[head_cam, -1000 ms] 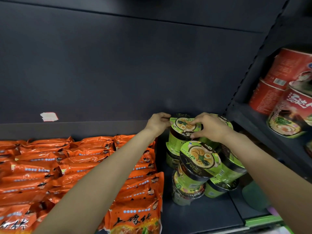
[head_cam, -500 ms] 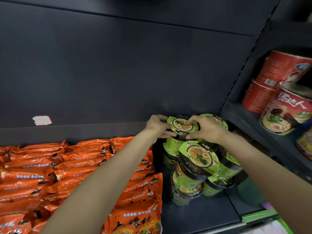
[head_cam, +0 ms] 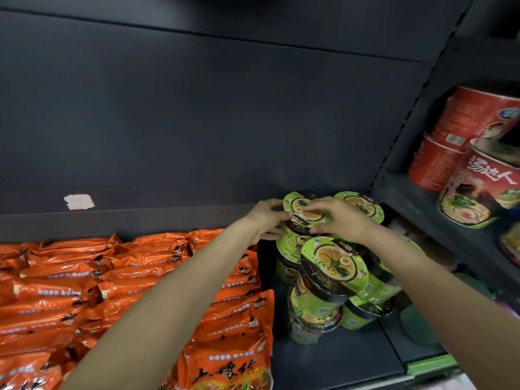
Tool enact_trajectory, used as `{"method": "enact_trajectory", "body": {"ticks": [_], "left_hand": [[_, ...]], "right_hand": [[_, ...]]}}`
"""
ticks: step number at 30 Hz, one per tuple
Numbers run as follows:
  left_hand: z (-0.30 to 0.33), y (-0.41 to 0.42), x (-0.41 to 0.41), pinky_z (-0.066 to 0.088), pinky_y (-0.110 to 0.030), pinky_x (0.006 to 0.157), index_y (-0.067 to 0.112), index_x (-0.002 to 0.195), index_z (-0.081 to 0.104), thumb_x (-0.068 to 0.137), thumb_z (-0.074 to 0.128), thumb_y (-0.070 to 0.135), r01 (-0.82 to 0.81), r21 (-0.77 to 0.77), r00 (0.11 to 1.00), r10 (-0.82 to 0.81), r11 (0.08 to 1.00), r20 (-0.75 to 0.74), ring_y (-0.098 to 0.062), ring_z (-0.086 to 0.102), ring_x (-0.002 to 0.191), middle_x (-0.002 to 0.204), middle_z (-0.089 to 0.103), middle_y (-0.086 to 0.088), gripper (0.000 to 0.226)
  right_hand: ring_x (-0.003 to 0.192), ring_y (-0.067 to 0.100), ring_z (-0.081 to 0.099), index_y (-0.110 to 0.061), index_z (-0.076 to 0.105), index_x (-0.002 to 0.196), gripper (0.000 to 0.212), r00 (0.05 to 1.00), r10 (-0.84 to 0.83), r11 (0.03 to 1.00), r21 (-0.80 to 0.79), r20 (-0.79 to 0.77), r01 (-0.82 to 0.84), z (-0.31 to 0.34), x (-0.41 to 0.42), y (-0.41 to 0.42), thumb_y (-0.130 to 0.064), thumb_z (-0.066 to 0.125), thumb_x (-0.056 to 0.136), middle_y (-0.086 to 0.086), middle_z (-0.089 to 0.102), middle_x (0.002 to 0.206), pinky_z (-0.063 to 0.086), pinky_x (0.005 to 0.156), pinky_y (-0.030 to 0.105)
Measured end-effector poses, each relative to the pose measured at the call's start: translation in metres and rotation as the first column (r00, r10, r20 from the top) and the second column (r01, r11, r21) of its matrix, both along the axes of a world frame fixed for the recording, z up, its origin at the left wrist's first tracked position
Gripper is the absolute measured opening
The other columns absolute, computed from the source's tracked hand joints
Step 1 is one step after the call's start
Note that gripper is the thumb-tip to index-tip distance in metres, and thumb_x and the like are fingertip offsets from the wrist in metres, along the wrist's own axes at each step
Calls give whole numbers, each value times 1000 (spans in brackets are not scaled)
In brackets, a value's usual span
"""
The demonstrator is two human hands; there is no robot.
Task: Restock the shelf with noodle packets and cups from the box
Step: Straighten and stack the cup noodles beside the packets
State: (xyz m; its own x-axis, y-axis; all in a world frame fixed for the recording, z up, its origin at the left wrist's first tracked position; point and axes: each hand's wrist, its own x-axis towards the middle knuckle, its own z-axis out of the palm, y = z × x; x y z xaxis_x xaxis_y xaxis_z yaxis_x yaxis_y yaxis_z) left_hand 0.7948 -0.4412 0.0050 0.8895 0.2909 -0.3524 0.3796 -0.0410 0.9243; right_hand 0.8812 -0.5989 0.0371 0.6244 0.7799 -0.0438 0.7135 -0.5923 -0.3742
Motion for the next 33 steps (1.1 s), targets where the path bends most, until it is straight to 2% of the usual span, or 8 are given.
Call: {"method": "enact_trajectory", "body": {"ticks": [3,7,9,13,18,22,29,33], "left_hand": [[4,3,1,52,-31,80,17,132,48,94,55,20,-54,9,998,53,999,17,-20,66,83,111,66,-11,39],[9,3,1,50,-31,79,14,129,49,93,57,18,-122,62,990,117,991,85,-20,66,89,108,67,-10,37],[6,-2,1,49,-26,72,12,126,54,91,60,18,-115,156,986,94,981,139,-19,65,89,106,67,-8,36],[1,-10,-3,50,-31,88,11,122,59,86,67,20,-127,346,979,61,930,195,-23,63,104,113,66,-10,38],[16,-19,-24,42,-20,86,10,115,64,89,62,17,-189,543,952,19,818,304,-16,62,105,110,68,-6,27],[22,-31,-50,44,-17,83,9,107,67,91,58,14,-164,525,923,-58,835,380,-14,64,96,105,70,-4,19],[3,-53,-74,45,-32,97,11,134,50,94,56,29,147,501,949,-265,853,172,-20,55,118,127,59,-8,45],[3,-66,-83,50,-35,91,21,142,39,92,58,31,153,369,974,-203,917,100,-23,58,114,130,56,-9,55]], "right_hand": [[125,18,45,-27,58,127,51,999,-24,1000,14,47,23,-2,-2,2,-27,74,79,1,49,134,32,95,21],[124,18,45,-26,58,127,45,999,-23,1000,17,43,22,-3,-1,1,-34,68,83,1,50,133,32,97,24],[124,18,46,-25,57,128,42,1000,-13,1000,12,7,13,-3,1,-2,-31,64,87,1,49,134,33,100,25],[122,17,48,-24,55,129,40,1000,-7,1000,3,20,7,-3,-2,-5,-26,62,90,0,52,132,34,94,22],[116,16,53,-21,64,117,28,998,-46,990,137,42,39,0,-19,-16,-24,63,89,-1,59,124,38,92,22],[113,20,54,-21,62,120,30,990,-123,980,165,69,110,5,-47,-38,-27,61,90,3,57,124,39,90,27],[121,19,47,-18,55,128,45,981,-176,980,106,87,167,0,-89,-70,-34,64,87,5,54,127,32,90,22],[117,21,51,-15,59,126,60,989,-140,990,41,49,138,-13,-97,-76,-48,69,77,5,59,120,36,86,23]]}}
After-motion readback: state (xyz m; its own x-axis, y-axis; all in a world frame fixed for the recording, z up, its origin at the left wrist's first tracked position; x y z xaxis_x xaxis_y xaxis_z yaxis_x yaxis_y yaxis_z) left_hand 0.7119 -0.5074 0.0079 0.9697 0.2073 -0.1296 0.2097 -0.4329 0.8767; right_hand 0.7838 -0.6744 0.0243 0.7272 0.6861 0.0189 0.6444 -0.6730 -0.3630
